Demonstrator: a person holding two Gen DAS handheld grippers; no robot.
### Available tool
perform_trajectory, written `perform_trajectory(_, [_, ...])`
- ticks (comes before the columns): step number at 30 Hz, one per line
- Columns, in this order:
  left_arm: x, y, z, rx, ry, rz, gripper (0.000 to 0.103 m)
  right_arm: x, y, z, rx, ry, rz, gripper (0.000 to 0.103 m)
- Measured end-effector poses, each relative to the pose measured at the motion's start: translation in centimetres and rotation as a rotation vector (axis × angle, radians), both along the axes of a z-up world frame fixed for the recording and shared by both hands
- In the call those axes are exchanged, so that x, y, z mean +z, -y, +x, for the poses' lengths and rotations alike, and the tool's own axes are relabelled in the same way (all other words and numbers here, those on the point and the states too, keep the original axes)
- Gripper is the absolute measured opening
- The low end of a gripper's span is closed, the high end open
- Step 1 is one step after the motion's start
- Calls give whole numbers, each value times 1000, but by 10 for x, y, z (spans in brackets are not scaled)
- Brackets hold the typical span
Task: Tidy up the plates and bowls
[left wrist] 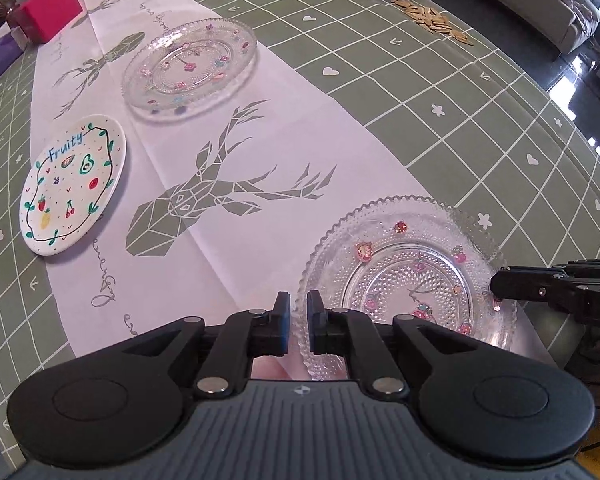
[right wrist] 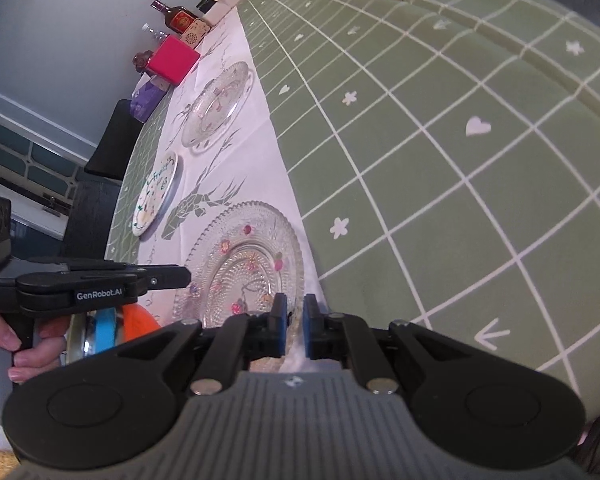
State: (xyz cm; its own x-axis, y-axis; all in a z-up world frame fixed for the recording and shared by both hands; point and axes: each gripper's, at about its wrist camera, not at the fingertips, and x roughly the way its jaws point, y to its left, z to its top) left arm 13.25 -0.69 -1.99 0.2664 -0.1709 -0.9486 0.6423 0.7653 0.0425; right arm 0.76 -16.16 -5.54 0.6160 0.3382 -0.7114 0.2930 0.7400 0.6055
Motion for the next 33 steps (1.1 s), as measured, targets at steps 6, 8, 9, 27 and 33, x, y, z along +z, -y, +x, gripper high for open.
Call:
perform_trajectory(6, [6, -5, -2, -1, 54, -32, 33, 7, -4, -1, 3, 32, -96, 10])
perform_trajectory(8, [11, -6, -3, 0, 63, -49, 35, 7, -4, -2, 0, 36, -102, 11])
perform_trajectory(9, [13, -7, -4, 2, 67, -55, 35, 7, -4, -3, -3, 39, -104, 11])
perform_trajectory(27, [90, -104, -35, 149, 247, -179, 42, 36, -21, -4, -7, 186, -248, 47])
perform_trajectory(33, [79, -133, -57, 189, 256, -186, 47, 56, -51, 3, 78, 278, -271, 71])
